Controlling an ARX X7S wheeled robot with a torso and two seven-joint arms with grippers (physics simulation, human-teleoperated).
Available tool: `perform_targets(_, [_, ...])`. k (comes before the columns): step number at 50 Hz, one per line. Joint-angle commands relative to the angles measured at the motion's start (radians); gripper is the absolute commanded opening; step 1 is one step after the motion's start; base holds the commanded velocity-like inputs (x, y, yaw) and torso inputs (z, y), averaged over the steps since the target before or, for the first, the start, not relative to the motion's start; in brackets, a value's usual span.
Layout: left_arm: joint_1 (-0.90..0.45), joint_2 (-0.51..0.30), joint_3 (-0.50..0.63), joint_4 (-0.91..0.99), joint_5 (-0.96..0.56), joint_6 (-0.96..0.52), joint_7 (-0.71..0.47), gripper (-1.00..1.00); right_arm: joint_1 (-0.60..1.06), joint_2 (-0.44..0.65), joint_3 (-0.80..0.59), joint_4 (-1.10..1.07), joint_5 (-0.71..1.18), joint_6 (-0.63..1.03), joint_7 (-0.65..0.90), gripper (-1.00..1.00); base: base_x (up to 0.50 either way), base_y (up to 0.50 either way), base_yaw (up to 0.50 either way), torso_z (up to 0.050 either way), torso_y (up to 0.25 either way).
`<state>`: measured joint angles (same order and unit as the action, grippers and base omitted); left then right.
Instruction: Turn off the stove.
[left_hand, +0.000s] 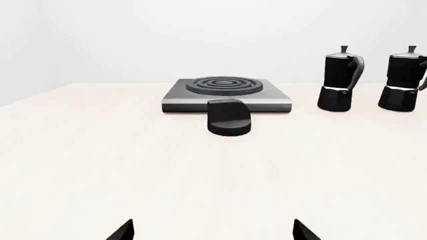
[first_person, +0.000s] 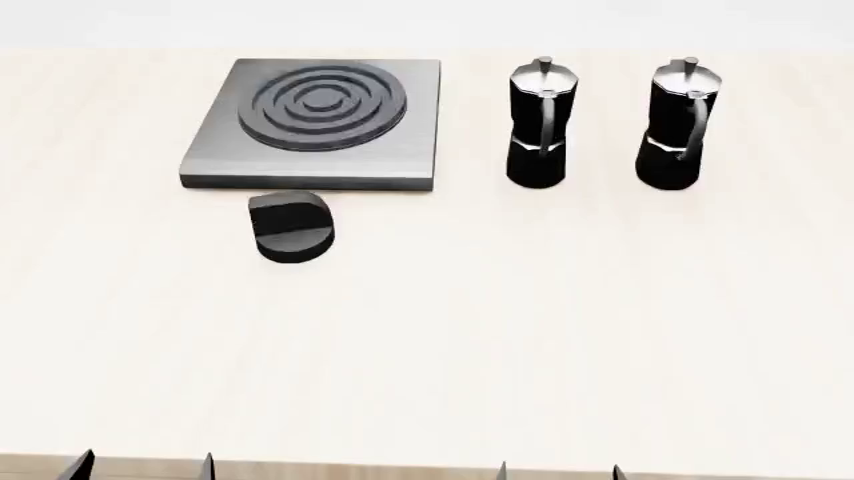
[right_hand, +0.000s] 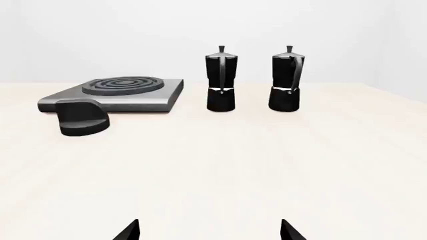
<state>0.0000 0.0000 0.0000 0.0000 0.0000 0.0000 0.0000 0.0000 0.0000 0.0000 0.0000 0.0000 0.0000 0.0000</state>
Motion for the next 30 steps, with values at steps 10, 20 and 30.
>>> perform_targets(10, [-0.018,-0.043,0.044,-0.006,-0.057,-0.051,-0.048,1.0,0.005,0.044,-0.057,0.006,0.03,-0.005,0.053,1.0,0.0,0.0,0.0,0.0,0.0])
perform_targets(20, [0.0,-0.011,0.012,-0.011,-0.009,-0.051,-0.022,1.0,0.006,0.011,-0.017,0.01,-0.004,-0.006,0.011,1.0,0.0,0.0,0.0,0.0,0.0])
perform_targets(30, [-0.044,-0.044,0.071,-0.063,0.015,0.02,-0.084,1.0,0.015,0.041,-0.058,0.002,0.011,0.014,0.053,1.0,0.0,0.0,0.0,0.0,0.0])
